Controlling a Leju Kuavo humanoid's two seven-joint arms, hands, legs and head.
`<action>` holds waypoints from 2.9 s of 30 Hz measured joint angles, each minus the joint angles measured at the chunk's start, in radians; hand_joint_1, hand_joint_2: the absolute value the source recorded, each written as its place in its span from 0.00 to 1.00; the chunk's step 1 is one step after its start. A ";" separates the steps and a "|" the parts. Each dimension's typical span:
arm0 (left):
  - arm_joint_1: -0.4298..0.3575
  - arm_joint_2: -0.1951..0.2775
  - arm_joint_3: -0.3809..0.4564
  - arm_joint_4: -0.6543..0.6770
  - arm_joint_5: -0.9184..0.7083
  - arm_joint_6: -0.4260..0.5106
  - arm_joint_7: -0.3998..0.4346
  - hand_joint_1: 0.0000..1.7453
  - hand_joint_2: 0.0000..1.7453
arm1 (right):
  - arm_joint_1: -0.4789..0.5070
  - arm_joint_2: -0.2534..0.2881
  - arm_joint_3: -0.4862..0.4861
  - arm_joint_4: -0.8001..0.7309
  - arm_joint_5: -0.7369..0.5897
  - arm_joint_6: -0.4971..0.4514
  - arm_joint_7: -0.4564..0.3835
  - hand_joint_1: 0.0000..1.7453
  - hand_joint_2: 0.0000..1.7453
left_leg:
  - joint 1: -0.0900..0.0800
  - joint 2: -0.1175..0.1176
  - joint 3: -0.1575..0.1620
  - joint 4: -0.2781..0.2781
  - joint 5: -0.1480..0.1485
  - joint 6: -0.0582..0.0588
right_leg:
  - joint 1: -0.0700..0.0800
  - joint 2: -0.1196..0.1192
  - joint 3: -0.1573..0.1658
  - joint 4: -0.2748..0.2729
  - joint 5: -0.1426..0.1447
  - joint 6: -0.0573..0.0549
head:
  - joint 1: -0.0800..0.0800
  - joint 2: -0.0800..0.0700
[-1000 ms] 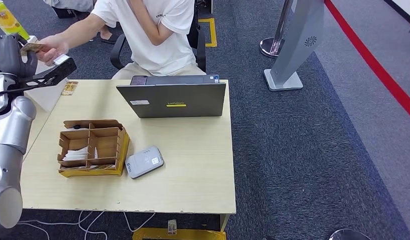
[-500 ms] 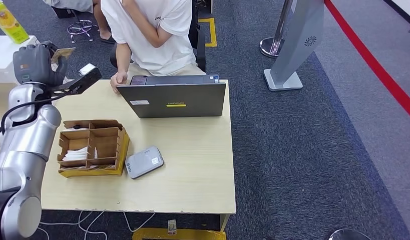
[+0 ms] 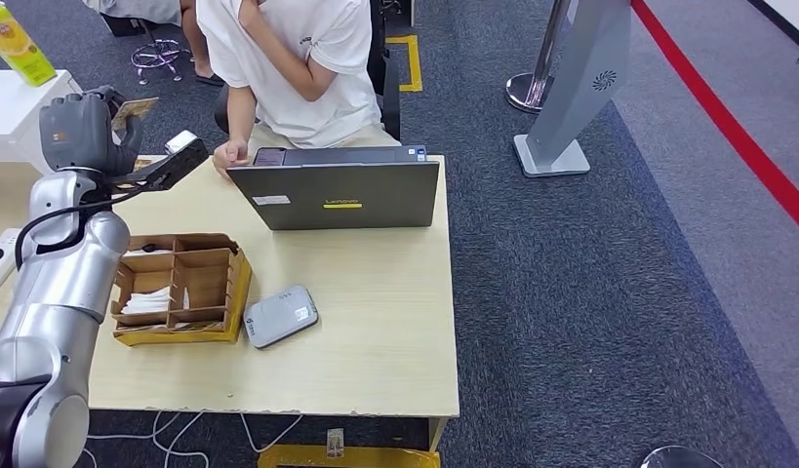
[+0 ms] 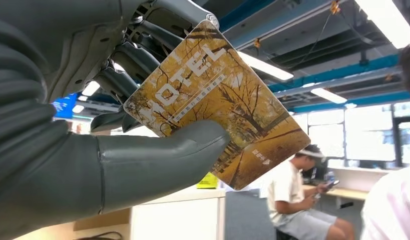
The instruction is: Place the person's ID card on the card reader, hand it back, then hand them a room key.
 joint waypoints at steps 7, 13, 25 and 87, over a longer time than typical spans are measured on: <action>0.321 -0.028 -0.107 -0.420 0.010 -0.097 0.032 1.00 1.00 | 0.017 0.000 -0.023 0.000 -0.020 -0.006 -0.020 0.00 1.00 | -0.001 0.000 -0.001 0.000 -0.002 0.000 | -0.001 0.001 0.000 -0.002 -0.001 0.000 | 0.000 0.000; 0.504 -0.033 -0.252 -0.684 -0.052 -0.225 0.097 1.00 1.00 | 0.023 0.001 -0.052 0.001 -0.033 -0.018 -0.027 0.00 1.00 | -0.001 0.000 -0.002 0.000 -0.003 0.000 | -0.001 0.000 -0.001 -0.002 -0.001 0.001 | 0.000 0.000; 0.705 -0.006 -0.379 -0.878 -0.082 -0.264 0.134 1.00 1.00 | 0.031 0.004 -0.103 0.001 -0.055 -0.035 -0.030 0.00 1.00 | -0.001 0.000 -0.002 -0.001 -0.003 0.000 | 0.000 0.000 -0.002 -0.001 -0.001 0.000 | 0.000 0.000; 0.559 0.009 -0.371 -0.497 0.098 -0.441 0.177 1.00 1.00 | 0.033 0.010 -0.126 0.001 0.040 -0.015 -0.014 0.00 1.00 | 0.000 0.000 0.000 -0.001 -0.001 -0.001 | 0.000 -0.001 0.000 0.000 -0.001 -0.001 | 0.000 0.000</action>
